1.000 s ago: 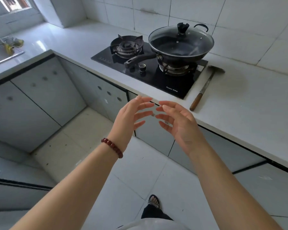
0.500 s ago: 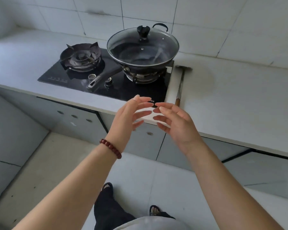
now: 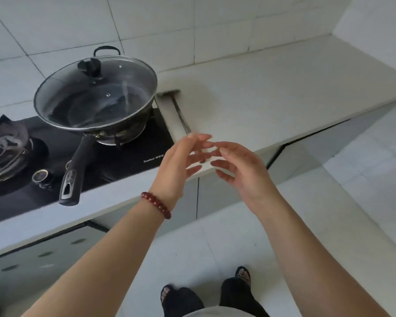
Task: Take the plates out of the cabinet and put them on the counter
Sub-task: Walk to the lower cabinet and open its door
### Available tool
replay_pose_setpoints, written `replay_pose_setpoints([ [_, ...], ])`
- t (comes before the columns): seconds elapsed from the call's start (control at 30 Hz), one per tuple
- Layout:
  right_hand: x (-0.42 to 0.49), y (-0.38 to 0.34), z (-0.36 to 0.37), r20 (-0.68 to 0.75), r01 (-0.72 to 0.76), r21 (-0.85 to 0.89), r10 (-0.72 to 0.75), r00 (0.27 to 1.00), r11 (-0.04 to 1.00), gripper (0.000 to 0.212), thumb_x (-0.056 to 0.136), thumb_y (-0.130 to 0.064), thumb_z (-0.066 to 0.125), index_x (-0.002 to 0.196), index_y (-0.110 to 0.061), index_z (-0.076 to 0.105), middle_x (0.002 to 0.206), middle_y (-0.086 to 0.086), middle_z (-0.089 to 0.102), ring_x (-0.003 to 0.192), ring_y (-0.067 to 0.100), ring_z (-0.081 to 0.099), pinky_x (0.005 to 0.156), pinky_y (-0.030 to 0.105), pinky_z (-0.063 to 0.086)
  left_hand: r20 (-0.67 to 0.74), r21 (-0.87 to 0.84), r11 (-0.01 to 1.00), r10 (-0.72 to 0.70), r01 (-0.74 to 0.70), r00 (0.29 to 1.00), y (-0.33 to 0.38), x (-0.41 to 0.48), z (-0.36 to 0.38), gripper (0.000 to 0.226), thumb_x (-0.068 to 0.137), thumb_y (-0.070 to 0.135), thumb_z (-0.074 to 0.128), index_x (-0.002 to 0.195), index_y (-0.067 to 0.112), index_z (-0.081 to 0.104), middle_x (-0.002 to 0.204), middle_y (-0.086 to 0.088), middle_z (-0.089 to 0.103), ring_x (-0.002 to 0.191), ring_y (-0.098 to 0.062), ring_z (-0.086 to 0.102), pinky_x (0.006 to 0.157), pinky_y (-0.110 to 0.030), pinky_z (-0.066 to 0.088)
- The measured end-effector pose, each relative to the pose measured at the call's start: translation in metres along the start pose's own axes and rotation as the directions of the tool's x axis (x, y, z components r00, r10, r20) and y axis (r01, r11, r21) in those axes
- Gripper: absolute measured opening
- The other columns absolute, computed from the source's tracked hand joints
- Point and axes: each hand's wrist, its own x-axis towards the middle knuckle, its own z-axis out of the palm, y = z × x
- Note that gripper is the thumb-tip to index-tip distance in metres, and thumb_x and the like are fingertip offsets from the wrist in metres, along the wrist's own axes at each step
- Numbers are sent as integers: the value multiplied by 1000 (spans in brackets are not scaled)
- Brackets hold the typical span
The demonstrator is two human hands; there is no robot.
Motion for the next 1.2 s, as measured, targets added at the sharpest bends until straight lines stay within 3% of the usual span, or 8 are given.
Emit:
replay_pose_setpoints([
  [0.23, -28, -25, -76, -229, 98, 39, -87, 969, 994, 12, 75, -29, 63, 84, -28, 70, 84, -7, 70, 82, 11, 66, 78, 28, 48, 237, 19, 1000, -12, 8, 972, -5, 27, 85, 35, 82, 51, 39, 87, 36, 70, 94, 15, 72, 99, -10, 67, 86, -32, 44],
  [0.4, -50, -38, -162, -321, 102, 55, -80, 944, 993, 11, 80, -24, 66, 91, -22, 69, 87, -4, 70, 84, 13, 65, 79, 26, 50, 302, 34, 999, -26, 16, 953, -19, 38, 175, 35, 81, 53, 39, 85, 36, 70, 94, 14, 72, 97, -10, 67, 85, -33, 44],
  [0.7, -53, -54, -303, -308, 45, 9, -40, 950, 999, 10, 85, -22, 62, 89, -25, 71, 88, -4, 71, 87, 14, 66, 78, 28, 48, 205, -47, 999, 10, -1, 979, -51, 54, 314, 34, 83, 48, 38, 87, 32, 68, 95, 9, 72, 95, -11, 67, 88, -34, 47],
  [1.03, -10, -66, -363, -253, -35, 24, 40, 967, 999, 12, 87, -20, 60, 93, -23, 70, 92, -2, 70, 86, 14, 66, 77, 27, 49, 100, -42, 999, -5, 9, 995, -48, 97, 359, 37, 85, 50, 35, 90, 32, 67, 99, 8, 71, 98, -15, 66, 92, -36, 45],
  [1.2, 20, -73, -379, -245, -55, 24, 59, 968, 998, 12, 86, -22, 62, 95, -21, 70, 94, -1, 70, 85, 13, 66, 75, 25, 48, 96, -112, 993, -22, 33, 995, -40, 131, 369, 49, 94, 47, 19, 94, 25, 63, 101, 3, 68, 98, -18, 62, 92, -37, 41],
])
